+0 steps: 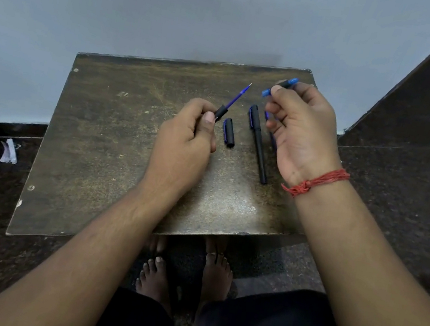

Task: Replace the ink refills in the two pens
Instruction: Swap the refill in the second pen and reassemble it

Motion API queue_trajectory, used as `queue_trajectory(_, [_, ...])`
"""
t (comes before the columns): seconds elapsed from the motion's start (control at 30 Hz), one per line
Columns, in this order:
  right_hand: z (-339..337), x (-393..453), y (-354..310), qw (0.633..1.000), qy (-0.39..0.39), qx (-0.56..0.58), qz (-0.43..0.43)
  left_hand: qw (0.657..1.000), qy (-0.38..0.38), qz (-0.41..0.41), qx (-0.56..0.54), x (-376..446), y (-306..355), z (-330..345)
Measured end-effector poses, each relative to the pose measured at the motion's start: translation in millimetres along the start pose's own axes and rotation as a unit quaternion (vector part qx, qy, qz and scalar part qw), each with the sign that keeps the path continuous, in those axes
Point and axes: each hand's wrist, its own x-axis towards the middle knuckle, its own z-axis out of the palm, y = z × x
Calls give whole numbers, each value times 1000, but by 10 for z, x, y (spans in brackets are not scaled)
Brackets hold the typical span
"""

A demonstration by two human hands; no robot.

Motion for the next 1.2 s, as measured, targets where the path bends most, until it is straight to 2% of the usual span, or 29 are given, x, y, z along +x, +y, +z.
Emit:
queue_trajectory(0.3, [-1, 28, -3, 1000, -4, 2, -26, 1000, -16, 13, 6, -17, -8, 19])
queue_trajectory(0.67, [26, 18, 100, 987, -98, -117, -40, 1000, -14, 17, 17, -9, -2, 16])
queue_trajectory(0.87, [49, 9, 148, 977, -166, -135, -5, 1000, -6, 18, 7, -16, 14, -2])
queue_trajectory(1.2, [64, 7, 168, 976, -165, -144, -6, 1000, -4, 21, 13, -19, 22, 6])
